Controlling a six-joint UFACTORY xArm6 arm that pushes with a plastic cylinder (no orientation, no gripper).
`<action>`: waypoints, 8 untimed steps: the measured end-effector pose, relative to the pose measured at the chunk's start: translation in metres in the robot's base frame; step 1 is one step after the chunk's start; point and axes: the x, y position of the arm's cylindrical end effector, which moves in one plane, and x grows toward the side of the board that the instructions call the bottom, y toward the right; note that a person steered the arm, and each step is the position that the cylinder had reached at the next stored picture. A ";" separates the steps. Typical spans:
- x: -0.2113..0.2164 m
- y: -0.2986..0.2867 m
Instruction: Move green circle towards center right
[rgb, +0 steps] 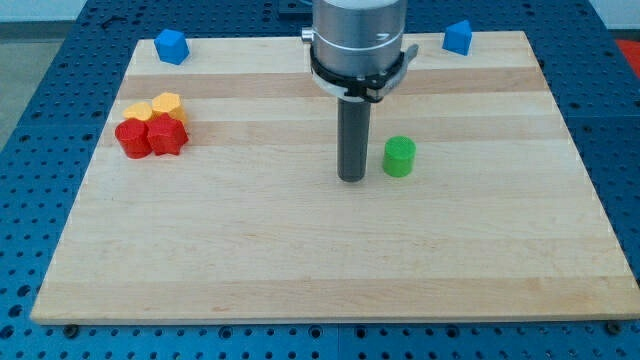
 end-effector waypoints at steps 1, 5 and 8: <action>-0.016 0.020; 0.008 0.043; -0.007 0.158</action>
